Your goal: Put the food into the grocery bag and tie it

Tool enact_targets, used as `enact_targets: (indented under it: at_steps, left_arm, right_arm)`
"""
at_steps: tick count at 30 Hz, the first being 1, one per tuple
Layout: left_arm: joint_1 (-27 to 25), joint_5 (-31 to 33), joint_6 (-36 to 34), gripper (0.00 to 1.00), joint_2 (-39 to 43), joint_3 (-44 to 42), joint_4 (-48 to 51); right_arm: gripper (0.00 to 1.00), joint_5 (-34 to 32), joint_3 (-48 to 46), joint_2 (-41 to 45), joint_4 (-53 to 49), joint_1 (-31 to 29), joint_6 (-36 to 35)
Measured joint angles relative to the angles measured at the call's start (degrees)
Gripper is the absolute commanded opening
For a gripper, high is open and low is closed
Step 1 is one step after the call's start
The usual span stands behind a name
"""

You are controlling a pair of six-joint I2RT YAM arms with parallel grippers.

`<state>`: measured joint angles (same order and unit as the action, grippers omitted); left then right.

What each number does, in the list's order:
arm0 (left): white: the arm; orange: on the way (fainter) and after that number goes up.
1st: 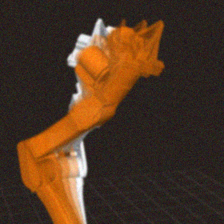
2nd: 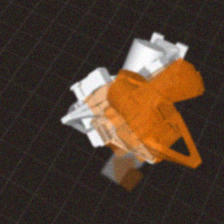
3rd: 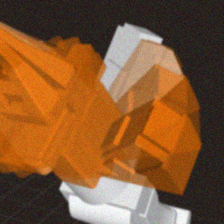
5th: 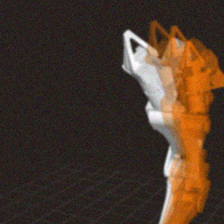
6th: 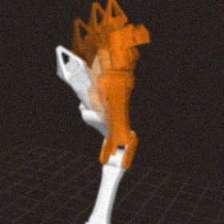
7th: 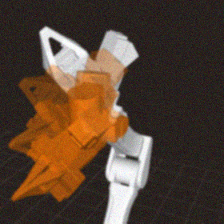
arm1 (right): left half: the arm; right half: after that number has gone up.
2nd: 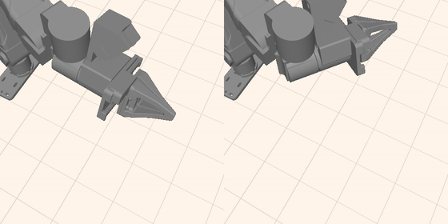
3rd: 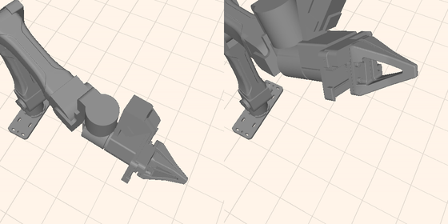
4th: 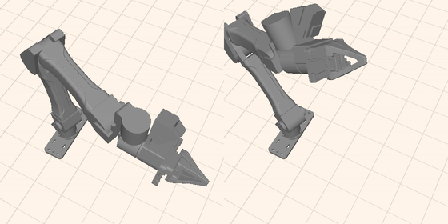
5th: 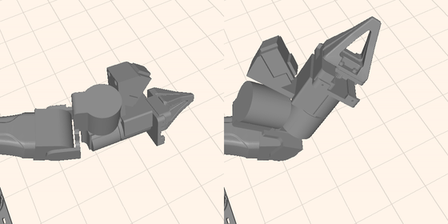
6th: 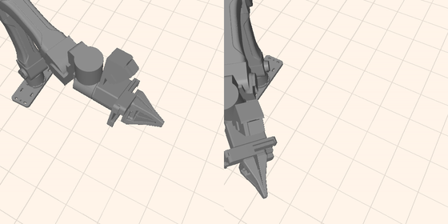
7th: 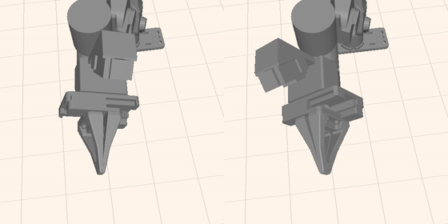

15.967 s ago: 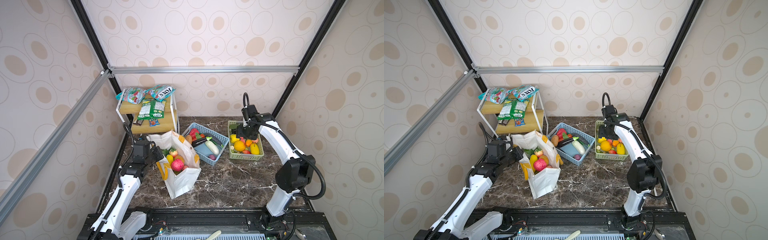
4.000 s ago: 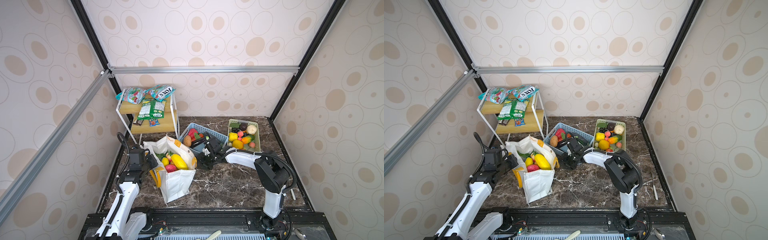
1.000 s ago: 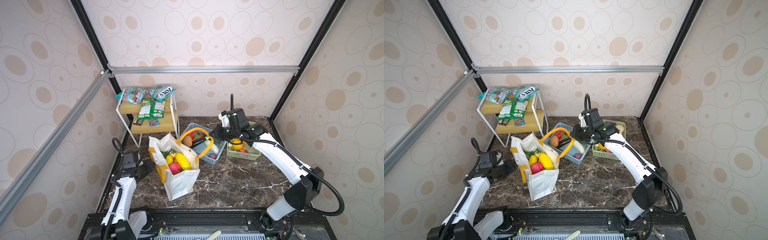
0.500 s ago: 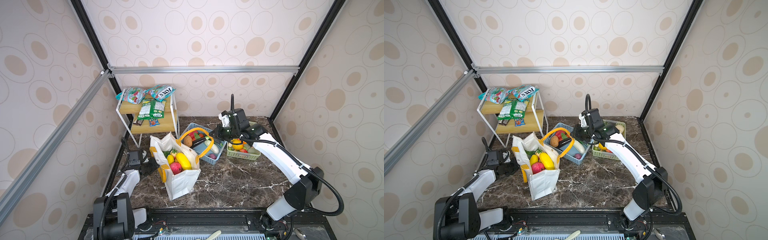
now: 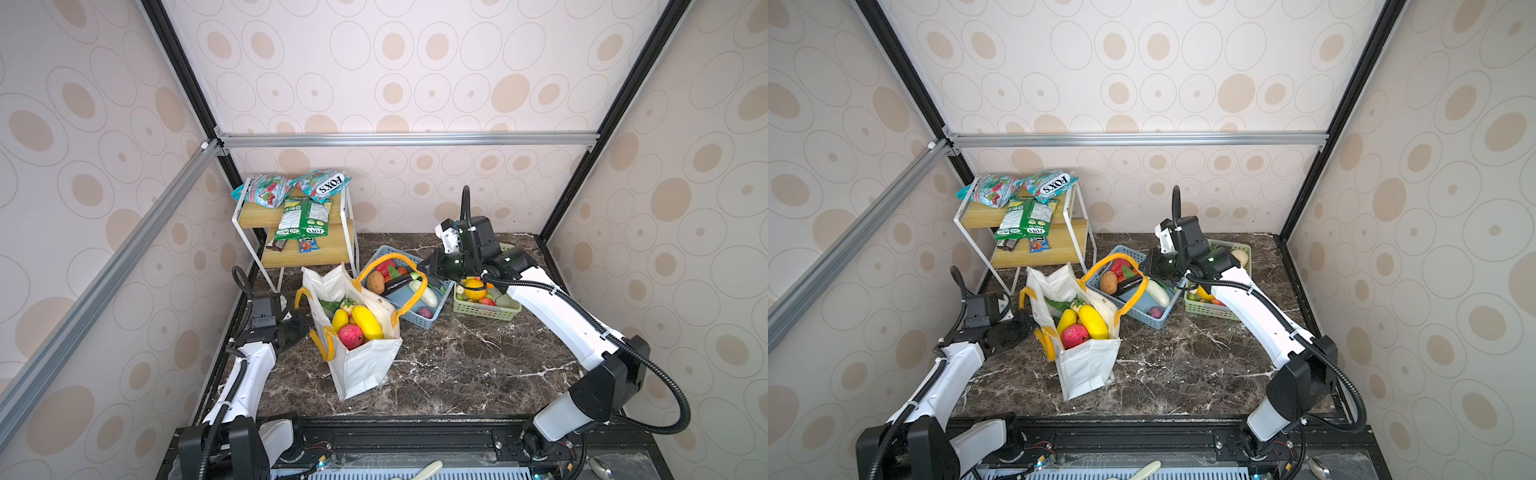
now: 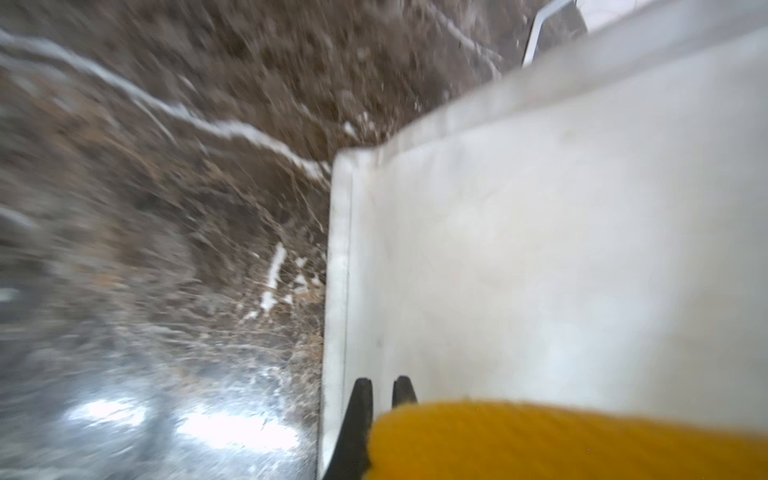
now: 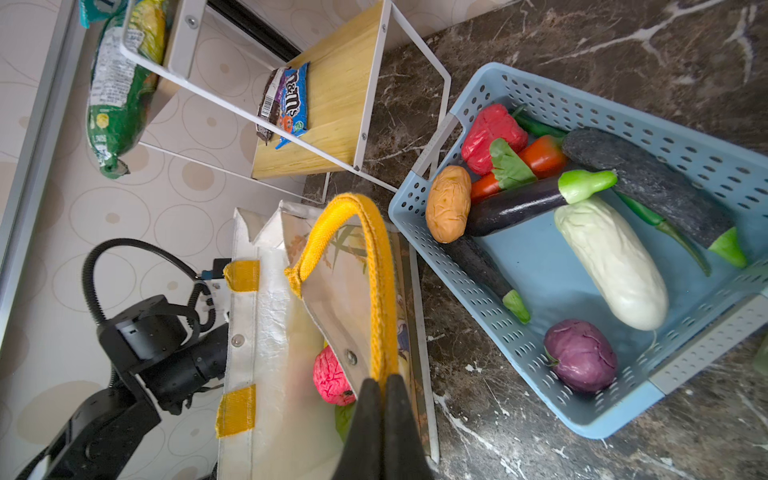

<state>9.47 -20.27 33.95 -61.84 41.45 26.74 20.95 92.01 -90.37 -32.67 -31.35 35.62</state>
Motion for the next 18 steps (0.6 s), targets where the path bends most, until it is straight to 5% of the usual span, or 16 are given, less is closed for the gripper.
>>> enact_targets:
  at_steps: [8, 18]
  left_arm:
    - [0.0, 6.3, -5.6, 0.00, 1.4, 16.6, 14.7]
    - [-3.3, -6.6, -6.7, 0.00, 1.4, 31.3, 17.9]
  right_arm:
    - [0.00, 1.8, 3.1, 0.0, 3.7, -4.2, -7.0]
    - [0.00, 13.5, 2.3, 0.6, 11.6, -10.1, -13.5]
